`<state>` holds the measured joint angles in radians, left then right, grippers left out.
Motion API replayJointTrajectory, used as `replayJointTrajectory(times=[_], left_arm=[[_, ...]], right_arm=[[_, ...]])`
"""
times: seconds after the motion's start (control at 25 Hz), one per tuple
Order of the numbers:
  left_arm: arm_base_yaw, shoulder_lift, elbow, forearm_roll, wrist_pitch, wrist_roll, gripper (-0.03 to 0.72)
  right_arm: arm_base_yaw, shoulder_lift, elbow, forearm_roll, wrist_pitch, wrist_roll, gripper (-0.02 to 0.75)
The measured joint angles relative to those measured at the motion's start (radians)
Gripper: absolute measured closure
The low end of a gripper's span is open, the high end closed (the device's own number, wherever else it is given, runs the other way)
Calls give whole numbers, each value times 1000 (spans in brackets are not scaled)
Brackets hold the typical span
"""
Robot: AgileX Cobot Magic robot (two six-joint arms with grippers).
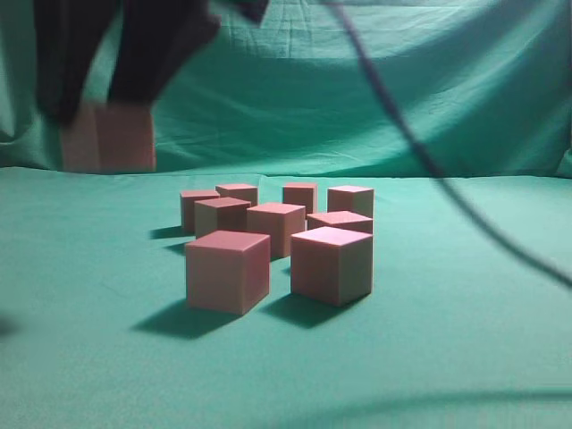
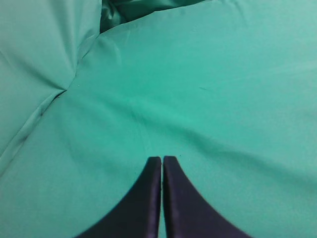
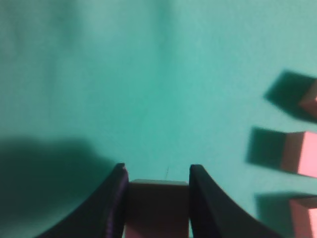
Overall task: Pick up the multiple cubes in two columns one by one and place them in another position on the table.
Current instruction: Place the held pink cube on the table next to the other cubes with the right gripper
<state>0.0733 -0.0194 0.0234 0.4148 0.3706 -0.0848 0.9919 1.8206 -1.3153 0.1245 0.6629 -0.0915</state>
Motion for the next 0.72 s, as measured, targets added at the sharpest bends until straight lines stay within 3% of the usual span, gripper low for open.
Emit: replayJointTrajectory(times=[0.36,0.72], left_arm=[[0,0,0,0,0,0,688],[0,0,0,0,0,0,688]], right_arm=[[-6,103,1,-89,-92,143,472],[-6,126,1,-144,-47,257,472]])
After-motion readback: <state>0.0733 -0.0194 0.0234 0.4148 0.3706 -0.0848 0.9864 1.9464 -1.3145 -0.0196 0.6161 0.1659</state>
